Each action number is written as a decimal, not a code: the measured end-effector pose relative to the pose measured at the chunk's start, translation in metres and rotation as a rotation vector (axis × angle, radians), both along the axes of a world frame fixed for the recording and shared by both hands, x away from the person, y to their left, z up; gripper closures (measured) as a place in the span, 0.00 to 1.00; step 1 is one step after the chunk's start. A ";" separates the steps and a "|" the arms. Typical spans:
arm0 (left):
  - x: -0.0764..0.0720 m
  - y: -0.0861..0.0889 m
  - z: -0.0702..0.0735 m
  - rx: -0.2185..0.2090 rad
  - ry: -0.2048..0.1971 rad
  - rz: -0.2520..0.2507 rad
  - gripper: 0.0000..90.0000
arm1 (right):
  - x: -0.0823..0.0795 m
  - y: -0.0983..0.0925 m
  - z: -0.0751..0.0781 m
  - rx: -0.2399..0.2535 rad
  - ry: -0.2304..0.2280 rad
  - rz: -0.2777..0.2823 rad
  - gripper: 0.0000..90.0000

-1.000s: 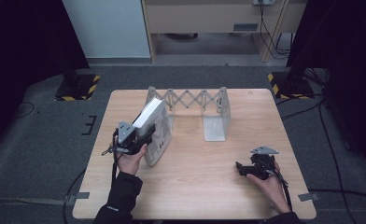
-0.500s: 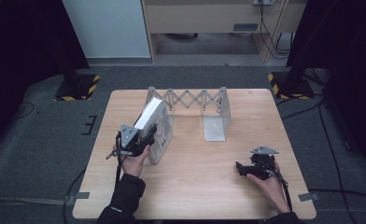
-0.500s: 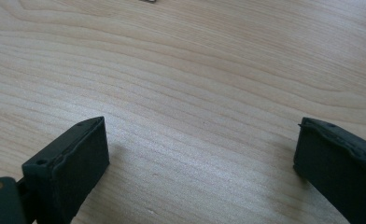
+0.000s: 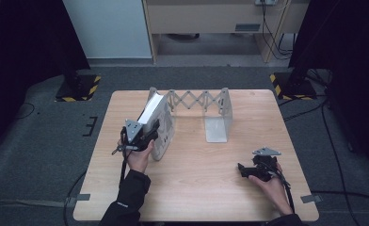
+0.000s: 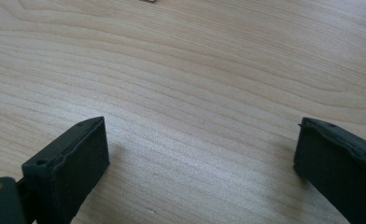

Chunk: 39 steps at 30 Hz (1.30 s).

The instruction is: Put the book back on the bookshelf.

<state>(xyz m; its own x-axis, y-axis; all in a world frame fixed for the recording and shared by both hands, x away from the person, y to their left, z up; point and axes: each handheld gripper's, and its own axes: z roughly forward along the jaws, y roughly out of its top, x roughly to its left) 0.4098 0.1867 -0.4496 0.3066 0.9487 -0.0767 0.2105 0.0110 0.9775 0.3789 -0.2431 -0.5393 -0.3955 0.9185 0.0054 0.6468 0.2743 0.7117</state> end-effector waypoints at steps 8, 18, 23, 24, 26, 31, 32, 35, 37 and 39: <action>0.008 -0.004 -0.003 -0.006 -0.018 0.013 0.57 | 0.000 0.000 0.000 -0.001 0.000 0.002 0.04; 0.006 0.000 -0.009 -0.024 -0.029 -0.025 0.52 | 0.000 0.000 0.000 0.000 0.000 0.000 0.04; 0.000 0.003 -0.018 -0.035 -0.002 -0.056 0.45 | 0.000 0.000 0.000 -0.001 0.000 0.002 0.04; -0.001 0.004 -0.021 -0.035 0.006 -0.063 0.45 | 0.000 0.000 0.000 0.000 -0.001 0.000 0.04; -0.003 0.005 -0.028 -0.027 0.029 -0.070 0.45 | 0.000 0.000 0.000 0.000 0.000 0.000 0.04; -0.004 0.006 -0.038 -0.043 0.038 -0.089 0.51 | 0.000 0.000 0.000 -0.001 0.000 0.002 0.04; -0.005 0.006 -0.038 -0.035 0.036 -0.084 0.52 | 0.000 0.000 0.000 0.000 0.000 0.000 0.04; -0.005 0.004 -0.038 -0.015 0.029 -0.065 0.55 | 0.000 0.000 0.000 0.000 0.000 0.000 0.04; -0.005 0.003 -0.037 -0.005 0.026 -0.054 0.56 | 0.000 0.000 0.000 -0.001 0.000 0.002 0.04; -0.005 0.000 -0.037 0.003 0.022 -0.034 0.57 | 0.000 0.000 0.000 0.000 0.000 0.001 0.04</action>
<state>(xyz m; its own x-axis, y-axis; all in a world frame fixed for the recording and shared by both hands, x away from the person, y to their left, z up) 0.4046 0.1864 -0.4864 0.3368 0.9381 -0.0810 0.2319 0.0007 0.9727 0.3788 -0.2431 -0.5393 -0.3961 0.9182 0.0050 0.6465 0.2750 0.7116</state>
